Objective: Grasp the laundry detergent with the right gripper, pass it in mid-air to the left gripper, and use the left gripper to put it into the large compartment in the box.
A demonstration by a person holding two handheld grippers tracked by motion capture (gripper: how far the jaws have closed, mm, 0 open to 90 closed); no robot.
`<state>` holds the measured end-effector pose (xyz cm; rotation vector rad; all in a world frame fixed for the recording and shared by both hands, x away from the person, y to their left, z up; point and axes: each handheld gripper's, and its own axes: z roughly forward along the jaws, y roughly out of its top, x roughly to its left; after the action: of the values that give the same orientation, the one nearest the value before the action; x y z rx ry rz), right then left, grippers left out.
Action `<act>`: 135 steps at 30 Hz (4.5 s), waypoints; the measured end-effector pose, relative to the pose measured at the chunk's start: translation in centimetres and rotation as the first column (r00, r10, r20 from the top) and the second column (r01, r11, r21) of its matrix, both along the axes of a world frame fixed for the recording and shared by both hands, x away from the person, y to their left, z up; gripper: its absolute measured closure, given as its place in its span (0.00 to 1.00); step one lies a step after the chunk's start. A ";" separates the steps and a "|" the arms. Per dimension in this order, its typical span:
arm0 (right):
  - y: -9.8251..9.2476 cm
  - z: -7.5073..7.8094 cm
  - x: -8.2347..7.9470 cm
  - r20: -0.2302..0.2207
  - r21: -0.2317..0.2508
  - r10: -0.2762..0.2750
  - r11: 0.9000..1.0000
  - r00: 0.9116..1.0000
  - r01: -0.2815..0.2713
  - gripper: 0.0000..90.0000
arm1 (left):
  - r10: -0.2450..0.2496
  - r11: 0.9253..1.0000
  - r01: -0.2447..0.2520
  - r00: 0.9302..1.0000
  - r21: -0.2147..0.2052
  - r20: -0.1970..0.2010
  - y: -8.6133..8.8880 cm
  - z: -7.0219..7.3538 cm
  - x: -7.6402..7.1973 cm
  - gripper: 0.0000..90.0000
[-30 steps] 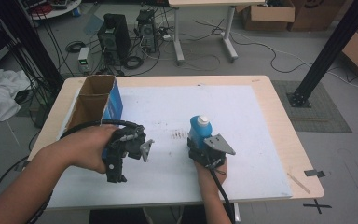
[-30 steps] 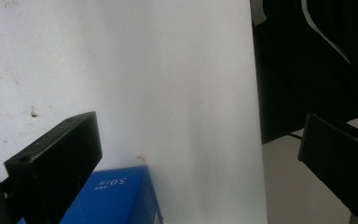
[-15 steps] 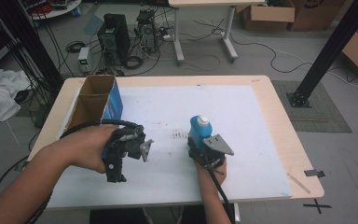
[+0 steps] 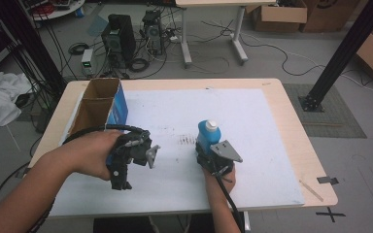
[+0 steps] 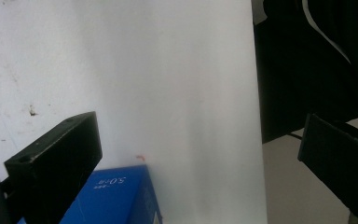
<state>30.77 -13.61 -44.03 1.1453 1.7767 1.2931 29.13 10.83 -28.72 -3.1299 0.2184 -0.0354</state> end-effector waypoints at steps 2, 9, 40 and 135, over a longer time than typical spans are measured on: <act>-0.1 0.0 0.0 0.001 0.006 0.003 1.000 1.000 -0.003 0.49 | -0.002 1.000 0.002 1.000 -0.001 -0.001 -0.1 0.0 0.0 0.00; -0.5 0.4 0.0 0.001 0.013 0.045 0.999 0.999 -0.045 0.52 | -0.005 1.000 0.005 1.000 0.000 0.001 -0.5 0.2 0.1 0.00; -4.3 7.2 -0.2 -0.020 -0.055 0.764 0.643 0.645 -0.764 0.52 | -0.017 0.999 0.017 1.000 -0.038 0.008 -3.3 4.6 1.7 0.00; 6.2 5.1 0.3 -0.039 -0.025 0.919 0.392 0.393 -0.919 0.52 | 0.115 0.993 -0.114 0.993 -0.044 0.027 -6.3 3.7 1.1 0.35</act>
<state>31.02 -7.43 -38.95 -0.0344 2.5707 1.7959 30.24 4.50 -25.00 -3.1755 0.0382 -0.0872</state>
